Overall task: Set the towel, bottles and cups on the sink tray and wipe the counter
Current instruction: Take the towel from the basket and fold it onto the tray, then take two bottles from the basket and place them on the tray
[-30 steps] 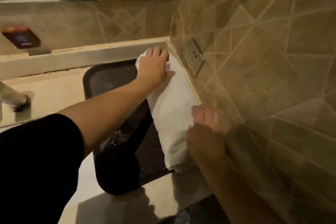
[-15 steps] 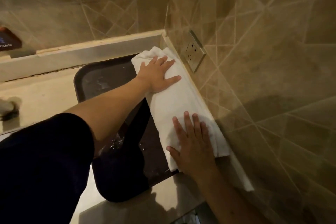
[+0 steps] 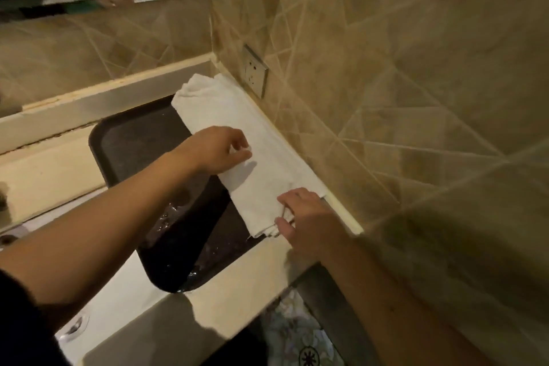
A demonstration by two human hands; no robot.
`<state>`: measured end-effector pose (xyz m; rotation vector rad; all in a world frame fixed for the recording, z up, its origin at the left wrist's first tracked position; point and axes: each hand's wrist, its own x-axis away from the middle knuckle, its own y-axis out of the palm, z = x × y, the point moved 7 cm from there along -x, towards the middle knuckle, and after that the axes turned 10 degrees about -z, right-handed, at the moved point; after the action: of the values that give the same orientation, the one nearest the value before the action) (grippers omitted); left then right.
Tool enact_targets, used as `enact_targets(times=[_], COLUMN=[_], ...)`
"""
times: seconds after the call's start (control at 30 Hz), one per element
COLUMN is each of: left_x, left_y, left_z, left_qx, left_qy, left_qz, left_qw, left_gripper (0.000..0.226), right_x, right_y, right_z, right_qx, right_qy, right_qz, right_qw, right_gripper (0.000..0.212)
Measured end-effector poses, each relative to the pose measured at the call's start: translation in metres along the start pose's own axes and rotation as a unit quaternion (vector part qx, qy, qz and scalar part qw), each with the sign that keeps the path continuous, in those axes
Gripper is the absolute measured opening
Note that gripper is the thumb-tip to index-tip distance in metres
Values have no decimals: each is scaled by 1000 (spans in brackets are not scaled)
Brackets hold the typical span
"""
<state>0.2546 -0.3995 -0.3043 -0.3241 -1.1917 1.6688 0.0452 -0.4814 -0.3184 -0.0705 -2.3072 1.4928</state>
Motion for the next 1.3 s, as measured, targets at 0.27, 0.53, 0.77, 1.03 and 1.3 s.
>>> enact_targets(times=[0.27, 0.53, 0.77, 1.03, 1.3], left_x=[90, 202, 329, 467, 579], left_y=[76, 206, 339, 482, 606], left_z=[146, 339, 512, 656, 777], left_qx=[-48, -138, -199, -275, -308], left_qy=[103, 267, 434, 540, 629], left_qz=[-99, -179, -257, -330, -387], left_qw=[989, 937, 840, 724, 599], left_gripper=[18, 17, 18, 17, 15], right_x=[178, 428, 675, 893, 1048], right_y=[-2, 40, 91, 172, 246], right_z=[60, 91, 94, 73, 68], right_qx=[-131, -171, -187, -231, -276], right_qy=[174, 308, 452, 612, 703], right_qz=[-5, 72, 168, 242, 261], right_qw=[976, 933, 856, 717, 601], right_gripper=[23, 23, 22, 18, 22])
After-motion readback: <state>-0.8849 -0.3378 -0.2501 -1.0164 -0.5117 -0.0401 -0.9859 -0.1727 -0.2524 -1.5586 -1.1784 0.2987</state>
